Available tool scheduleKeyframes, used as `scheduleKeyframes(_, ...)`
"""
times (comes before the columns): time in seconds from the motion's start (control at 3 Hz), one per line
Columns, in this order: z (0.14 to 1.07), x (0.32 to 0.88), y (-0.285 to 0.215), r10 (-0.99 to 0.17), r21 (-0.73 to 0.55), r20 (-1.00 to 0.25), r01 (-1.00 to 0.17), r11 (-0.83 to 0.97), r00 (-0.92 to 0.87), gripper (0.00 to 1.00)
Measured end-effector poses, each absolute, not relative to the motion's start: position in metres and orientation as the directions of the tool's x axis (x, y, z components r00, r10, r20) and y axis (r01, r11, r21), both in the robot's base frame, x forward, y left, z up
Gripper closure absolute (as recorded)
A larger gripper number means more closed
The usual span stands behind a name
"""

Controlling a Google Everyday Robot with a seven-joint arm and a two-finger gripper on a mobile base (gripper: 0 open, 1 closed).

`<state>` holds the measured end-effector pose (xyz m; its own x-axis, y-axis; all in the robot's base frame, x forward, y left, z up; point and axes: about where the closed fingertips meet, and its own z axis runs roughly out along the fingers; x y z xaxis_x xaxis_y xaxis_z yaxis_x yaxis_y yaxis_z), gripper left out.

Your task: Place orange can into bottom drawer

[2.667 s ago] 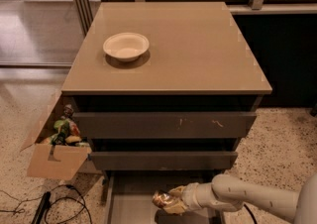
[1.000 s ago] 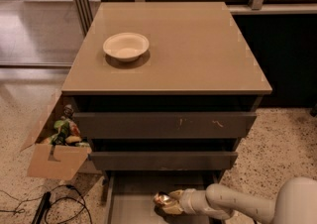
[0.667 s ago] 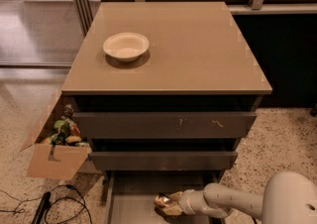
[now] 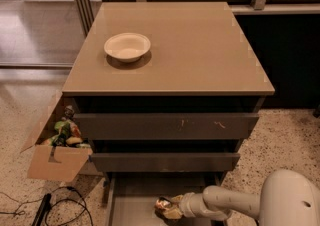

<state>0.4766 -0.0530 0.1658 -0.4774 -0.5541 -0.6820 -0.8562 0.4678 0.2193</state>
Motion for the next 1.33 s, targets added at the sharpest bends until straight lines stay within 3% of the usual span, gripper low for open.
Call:
scheduleKeyframes(0.33,0.1658,0.4765,-0.0530,-0.554,0.219,-0.682,-0.856,0.468,-0.477,0.81)
scheduleKeyframes(1.33,0.1658,0.4765,-0.0529,-0.554,0.219,-0.682,-0.856,0.468,-0.477,0.12)
